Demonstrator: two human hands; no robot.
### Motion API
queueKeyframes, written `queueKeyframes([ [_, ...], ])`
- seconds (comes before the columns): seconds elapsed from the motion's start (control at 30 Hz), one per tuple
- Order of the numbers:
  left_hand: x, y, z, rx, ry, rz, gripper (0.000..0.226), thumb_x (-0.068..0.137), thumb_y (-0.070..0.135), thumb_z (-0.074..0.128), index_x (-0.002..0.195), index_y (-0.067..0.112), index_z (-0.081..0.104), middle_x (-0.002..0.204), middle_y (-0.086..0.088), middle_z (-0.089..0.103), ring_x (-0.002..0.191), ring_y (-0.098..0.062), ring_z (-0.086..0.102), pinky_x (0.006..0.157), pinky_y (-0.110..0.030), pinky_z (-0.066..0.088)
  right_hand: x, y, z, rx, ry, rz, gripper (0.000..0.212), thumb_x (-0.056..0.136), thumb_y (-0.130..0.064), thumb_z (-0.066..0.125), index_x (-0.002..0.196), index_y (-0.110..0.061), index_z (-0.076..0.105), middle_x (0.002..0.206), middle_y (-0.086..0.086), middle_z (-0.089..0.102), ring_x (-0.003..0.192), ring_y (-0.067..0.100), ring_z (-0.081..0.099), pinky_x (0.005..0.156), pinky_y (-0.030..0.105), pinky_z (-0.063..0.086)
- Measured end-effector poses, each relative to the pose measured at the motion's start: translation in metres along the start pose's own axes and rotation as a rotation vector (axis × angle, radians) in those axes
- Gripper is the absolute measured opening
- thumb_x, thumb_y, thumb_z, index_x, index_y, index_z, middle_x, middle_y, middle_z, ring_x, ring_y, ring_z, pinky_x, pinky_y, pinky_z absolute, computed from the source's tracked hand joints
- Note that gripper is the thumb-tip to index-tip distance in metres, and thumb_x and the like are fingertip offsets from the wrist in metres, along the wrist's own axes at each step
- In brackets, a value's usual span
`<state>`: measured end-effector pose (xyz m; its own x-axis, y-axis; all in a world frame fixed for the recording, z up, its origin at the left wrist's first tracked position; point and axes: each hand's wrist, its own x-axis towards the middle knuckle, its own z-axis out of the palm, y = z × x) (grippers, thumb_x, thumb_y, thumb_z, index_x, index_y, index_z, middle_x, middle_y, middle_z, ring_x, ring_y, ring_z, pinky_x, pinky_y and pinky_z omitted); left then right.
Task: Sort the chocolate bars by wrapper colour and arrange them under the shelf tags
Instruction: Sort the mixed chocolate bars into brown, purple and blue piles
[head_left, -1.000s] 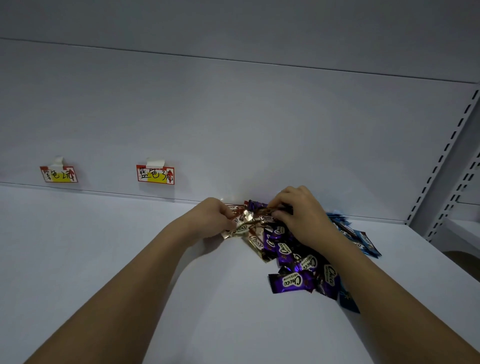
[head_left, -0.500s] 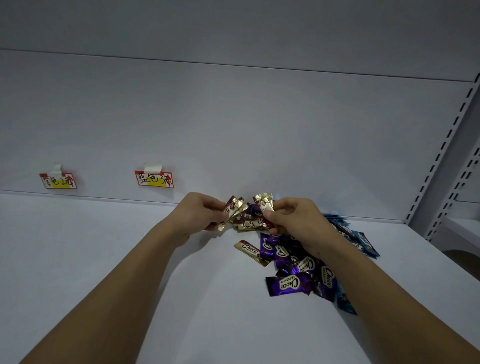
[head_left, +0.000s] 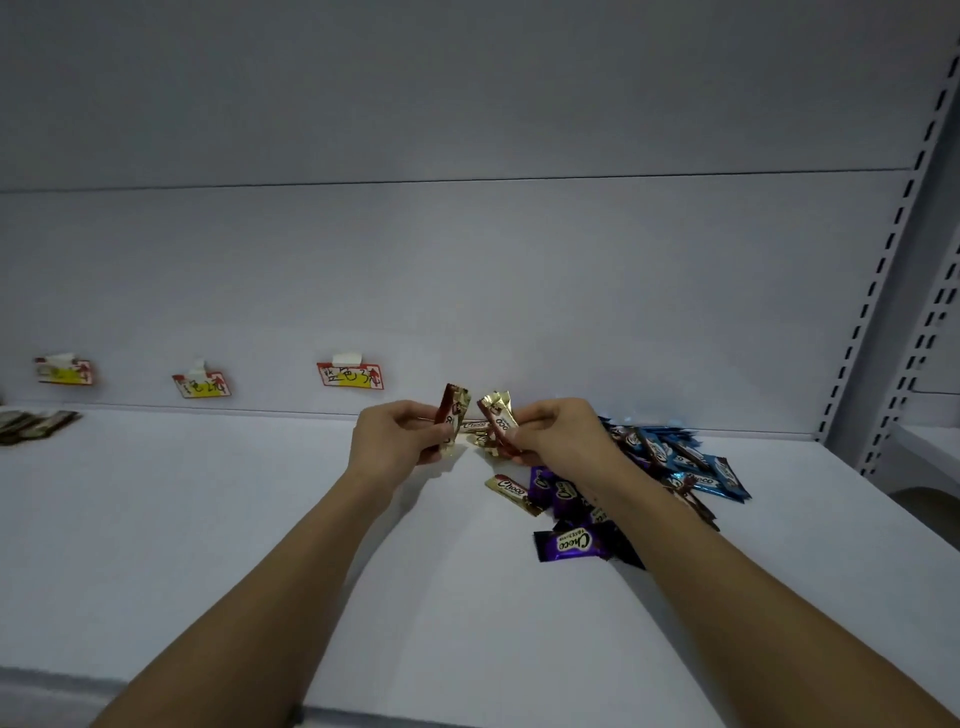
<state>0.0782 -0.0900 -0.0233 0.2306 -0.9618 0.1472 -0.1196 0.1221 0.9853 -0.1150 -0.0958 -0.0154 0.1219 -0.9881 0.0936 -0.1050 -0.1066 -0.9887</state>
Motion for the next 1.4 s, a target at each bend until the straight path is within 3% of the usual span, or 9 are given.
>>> queueKeyframes([
  [0.2, -0.048, 0.002, -0.047, -0.056, 0.101, -0.032, 0.015, 0.076, 0.002, 0.078, 0.086, 0.012, 0.073, 0.077, -0.007, 0.075, 0.068, -0.023, 0.073, 0.056, -0.027, 0.056, -0.020, -0.014, 0.040, -0.082, -0.158, -0.126, 0.012, 0.084, 0.000, 0.070, 0.093, -0.008, 0.070, 0.080, 0.006, 0.073, 0.069, 0.014, 0.072, 0.068, 0.025, 0.059],
  [0.37, -0.094, 0.010, -0.089, -0.237, 0.239, -0.055, 0.020, 0.077, -0.003, 0.076, 0.096, 0.000, 0.070, 0.084, -0.015, 0.075, 0.077, -0.028, 0.072, 0.065, -0.028, 0.059, -0.045, -0.033, 0.082, -0.040, -0.262, -0.189, 0.010, 0.085, -0.001, 0.068, 0.093, -0.006, 0.069, 0.083, 0.011, 0.075, 0.076, 0.020, 0.074, 0.067, 0.024, 0.058],
  [0.5, -0.114, 0.022, -0.125, -0.257, 0.323, -0.045, 0.022, 0.078, -0.005, 0.074, 0.100, -0.002, 0.069, 0.087, -0.016, 0.074, 0.080, -0.030, 0.072, 0.067, -0.027, 0.059, -0.057, -0.042, 0.120, 0.005, -0.308, -0.176, 0.011, 0.084, 0.001, 0.068, 0.085, -0.010, 0.069, 0.075, 0.002, 0.073, 0.071, 0.015, 0.073, 0.069, 0.028, 0.060],
  [0.83, -0.121, 0.019, -0.258, -0.013, 0.495, -0.062, 0.023, 0.077, -0.001, 0.077, 0.094, 0.013, 0.071, 0.090, -0.008, 0.074, 0.080, -0.022, 0.073, 0.072, -0.030, 0.060, -0.055, -0.052, 0.257, -0.045, -0.452, -0.109, 0.012, 0.082, 0.004, 0.064, 0.085, -0.007, 0.066, 0.087, 0.009, 0.069, 0.070, 0.016, 0.072, 0.067, 0.029, 0.061],
  [0.97, -0.113, -0.004, -0.312, 0.077, 0.553, -0.099, 0.027, 0.075, 0.003, 0.080, 0.098, 0.014, 0.070, 0.092, -0.007, 0.074, 0.083, -0.021, 0.072, 0.077, -0.032, 0.060, -0.043, -0.046, 0.321, -0.144, -0.484, -0.102, 0.013, 0.082, -0.004, 0.067, 0.080, -0.017, 0.068, 0.086, 0.007, 0.071, 0.077, 0.020, 0.073, 0.075, 0.040, 0.061],
  [1.07, -0.084, -0.023, -0.363, 0.182, 0.592, -0.124, 0.027, 0.073, 0.007, 0.082, 0.094, 0.018, 0.069, 0.087, 0.000, 0.073, 0.083, -0.016, 0.071, 0.079, -0.034, 0.059, -0.018, -0.040, 0.376, -0.231, -0.481, -0.126, 0.013, 0.081, -0.009, 0.067, 0.083, -0.022, 0.068, 0.090, 0.005, 0.072, 0.085, 0.022, 0.071, 0.077, 0.039, 0.058],
  [1.27, -0.026, -0.055, -0.453, 0.343, 0.616, -0.110, 0.025, 0.073, 0.010, 0.082, 0.089, 0.023, 0.067, 0.078, 0.012, 0.065, 0.072, -0.003, 0.063, 0.050, -0.013, 0.050, 0.034, -0.033, 0.469, -0.220, -0.442, -0.113, 0.015, 0.080, -0.004, 0.070, 0.086, -0.017, 0.066, 0.093, 0.008, 0.073, 0.078, 0.016, 0.071, 0.054, 0.018, 0.049],
  [1.33, -0.004, -0.066, -0.481, 0.392, 0.603, -0.105, 0.025, 0.073, 0.012, 0.083, 0.092, 0.021, 0.071, 0.082, 0.011, 0.067, 0.075, -0.005, 0.064, 0.054, -0.015, 0.052, 0.053, -0.030, 0.499, -0.179, -0.441, -0.071, 0.016, 0.080, 0.002, 0.070, 0.088, -0.012, 0.065, 0.097, 0.014, 0.072, 0.081, 0.022, 0.073, 0.054, 0.019, 0.051],
  [1.4, 0.017, -0.072, -0.502, 0.401, 0.583, -0.108, 0.025, 0.072, 0.012, 0.084, 0.094, 0.019, 0.073, 0.084, 0.009, 0.069, 0.075, -0.006, 0.065, 0.055, -0.016, 0.052, 0.071, -0.030, 0.523, -0.189, -0.422, -0.069, 0.017, 0.079, 0.002, 0.070, 0.088, -0.012, 0.065, 0.101, 0.015, 0.071, 0.088, 0.027, 0.072, 0.066, 0.029, 0.058],
])
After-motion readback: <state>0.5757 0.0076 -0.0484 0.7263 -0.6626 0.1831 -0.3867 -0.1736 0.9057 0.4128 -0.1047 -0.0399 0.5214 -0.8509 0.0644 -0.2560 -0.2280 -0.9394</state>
